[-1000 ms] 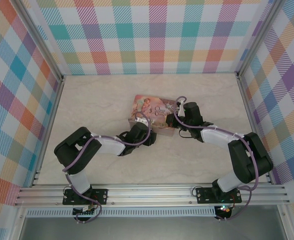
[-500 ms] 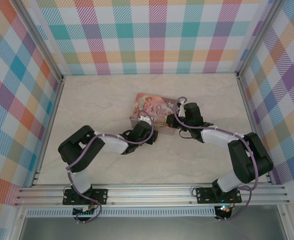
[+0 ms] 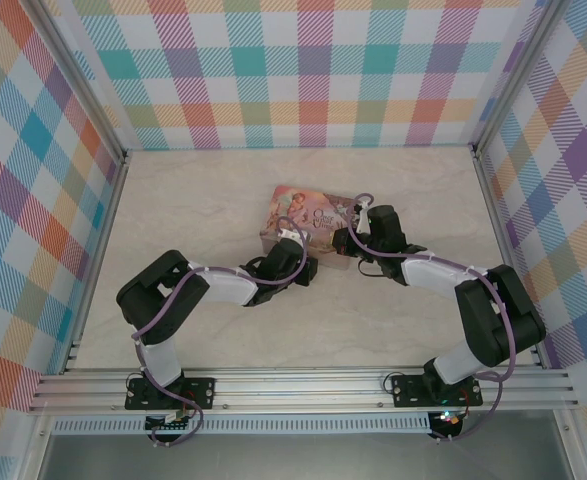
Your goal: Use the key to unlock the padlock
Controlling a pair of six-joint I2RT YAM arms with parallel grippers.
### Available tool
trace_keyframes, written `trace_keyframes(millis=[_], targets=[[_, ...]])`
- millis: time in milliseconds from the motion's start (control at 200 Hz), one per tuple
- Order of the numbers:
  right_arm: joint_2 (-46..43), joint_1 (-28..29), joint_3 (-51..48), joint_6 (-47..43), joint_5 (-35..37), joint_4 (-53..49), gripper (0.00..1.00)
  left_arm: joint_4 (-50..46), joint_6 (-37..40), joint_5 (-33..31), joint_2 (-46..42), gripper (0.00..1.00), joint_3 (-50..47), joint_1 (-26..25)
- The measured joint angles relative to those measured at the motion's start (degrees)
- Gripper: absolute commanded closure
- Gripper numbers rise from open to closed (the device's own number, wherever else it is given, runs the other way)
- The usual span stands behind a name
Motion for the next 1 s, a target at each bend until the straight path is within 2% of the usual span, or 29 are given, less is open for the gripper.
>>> trace_keyframes(millis=[235, 530, 755, 830, 1000], targets=[[0.0, 0.0, 0.0, 0.0, 0.0, 0.0, 0.99, -1.0, -0.9, -0.4, 0.0, 0.73, 0.4, 0.0], [-1.3, 0.0, -0.3, -0.6, -0.2, 0.0, 0.99, -2.4, -1.5, -0.1, 0.0, 0.75, 1.2, 0.0], [-11.9, 0.0, -4.0, -5.1, 0.7, 0.0, 0.99, -8.1, -4.2, 1.3, 0.0, 0.76, 4.2, 0.0], [-16.3, 0.0, -7.0, -6.8, 1.2, 0.2, 0.99, -12.0, -5.5, 2.1, 0.0, 0.80, 6.4, 0.0], [-22.1, 1.2, -16.0, -8.5, 2.9, 0.3, 0.99, -17.9, -8.8, 4.9, -0.4, 0.80, 10.8, 0.0]])
